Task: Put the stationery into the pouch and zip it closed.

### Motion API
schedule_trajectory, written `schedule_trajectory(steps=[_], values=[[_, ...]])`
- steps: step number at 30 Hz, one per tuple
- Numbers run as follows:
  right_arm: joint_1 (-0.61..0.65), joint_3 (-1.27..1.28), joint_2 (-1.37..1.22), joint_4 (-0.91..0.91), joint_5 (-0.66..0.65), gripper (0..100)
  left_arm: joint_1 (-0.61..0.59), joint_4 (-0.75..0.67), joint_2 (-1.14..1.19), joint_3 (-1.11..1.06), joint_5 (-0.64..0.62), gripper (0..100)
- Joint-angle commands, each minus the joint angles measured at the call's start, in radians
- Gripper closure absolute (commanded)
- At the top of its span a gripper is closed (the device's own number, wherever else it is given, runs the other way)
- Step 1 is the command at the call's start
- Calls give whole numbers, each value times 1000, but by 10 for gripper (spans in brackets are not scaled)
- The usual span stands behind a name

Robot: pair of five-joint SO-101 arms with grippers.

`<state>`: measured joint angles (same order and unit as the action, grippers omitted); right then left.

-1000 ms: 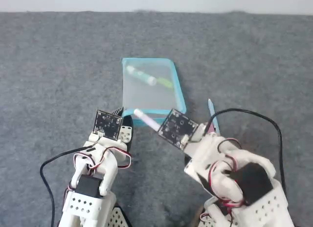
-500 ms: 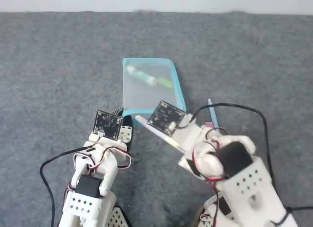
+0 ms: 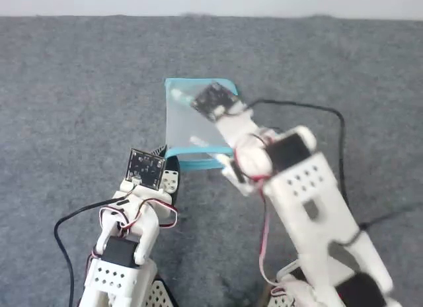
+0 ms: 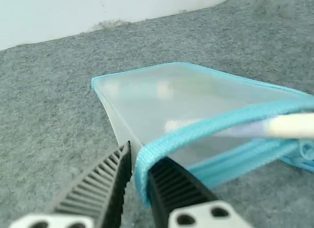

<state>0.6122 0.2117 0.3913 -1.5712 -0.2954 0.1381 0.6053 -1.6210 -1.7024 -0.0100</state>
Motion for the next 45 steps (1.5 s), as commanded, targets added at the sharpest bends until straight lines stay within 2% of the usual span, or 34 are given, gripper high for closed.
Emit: schedule_trajectory(steps=[1, 3, 8, 11, 19, 25, 28, 37, 41, 45], values=[[87, -173, -84, -48, 9, 982, 3, -11, -15, 10, 6, 988], [127, -221, -122, -77, -11, 927, 3, -11, -15, 10, 6, 988], [154, -239, -128, -81, -38, 709, 3, -11, -17, 10, 6, 988], [137, -238, -128, -84, -38, 653, 3, -12, -17, 10, 6, 988], [44, -236, -104, -91, -38, 652, 3, -11, -18, 10, 6, 988], [-73, -219, 81, -143, -38, 652, 3, -11, -18, 10, 6, 988], [-136, -118, 205, -128, -35, 652, 3, -11, -18, 10, 6, 988], [-315, 517, 437, 170, -44, 652, 3, -9, -17, 10, 6, 988], [-430, 672, 440, 297, -109, 652, 2, -9, -18, 10, 6, 988], [-443, 815, 406, 438, -58, 652, 3, -15, -18, 10, 6, 988]])
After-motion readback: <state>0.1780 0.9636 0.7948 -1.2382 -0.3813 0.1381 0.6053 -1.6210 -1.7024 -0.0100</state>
